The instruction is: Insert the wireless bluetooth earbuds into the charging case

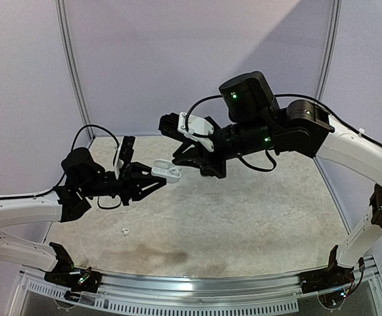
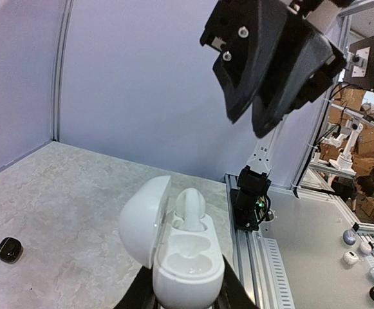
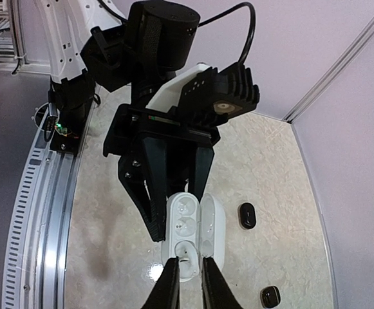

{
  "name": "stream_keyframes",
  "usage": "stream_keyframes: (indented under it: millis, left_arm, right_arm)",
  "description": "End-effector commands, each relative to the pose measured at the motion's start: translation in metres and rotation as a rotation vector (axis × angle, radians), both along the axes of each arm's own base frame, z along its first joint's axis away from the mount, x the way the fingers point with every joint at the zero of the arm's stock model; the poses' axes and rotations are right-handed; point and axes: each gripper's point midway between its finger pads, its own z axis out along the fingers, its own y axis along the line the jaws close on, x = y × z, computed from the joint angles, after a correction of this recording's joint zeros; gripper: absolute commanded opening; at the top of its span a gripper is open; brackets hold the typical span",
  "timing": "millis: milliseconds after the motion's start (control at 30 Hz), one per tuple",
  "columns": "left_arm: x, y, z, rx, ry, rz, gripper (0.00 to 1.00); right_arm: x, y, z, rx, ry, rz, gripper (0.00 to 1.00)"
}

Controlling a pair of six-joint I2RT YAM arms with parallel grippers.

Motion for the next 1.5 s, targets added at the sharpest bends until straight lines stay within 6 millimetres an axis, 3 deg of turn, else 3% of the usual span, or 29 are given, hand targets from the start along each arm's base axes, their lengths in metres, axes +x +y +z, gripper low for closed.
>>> stream_keyframes:
  millis: [0, 167, 467, 933, 1167, 1467]
  left_arm:
    - [0.002, -0.001, 0.000, 0.004, -0.001, 0.009, 0.00]
    - [0.002, -0.001, 0.000, 0.006, -0.003, 0.011, 0.00]
    - [0.002, -0.001, 0.000, 0.005, -0.005, 0.009, 0.00]
    - [0.002, -0.001, 0.000, 0.004, -0.015, 0.012, 0.00]
    - [0.003, 0.001, 0.005, -0.015, -0.017, 0.026, 0.00]
    - [0.010, 0.003, 0.012, -0.032, -0.024, 0.061, 0.00]
  right_arm:
    - [0.000, 0.003, -0.008, 0.028, 0.066, -0.020, 0.10]
    - [0.007, 0.006, -0.026, 0.003, 0.094, -0.066, 0.11]
    - [0.021, 0.005, -0.028, -0.001, 0.064, -0.119, 0.14]
    - [0.019, 0.007, -0.048, -0.053, 0.104, -0.095, 0.11]
    - [0.021, 0.002, -0.070, -0.101, 0.125, -0.108, 0.11]
    - [0.011, 0.004, -0.073, -0.080, 0.165, -0.066, 0.05]
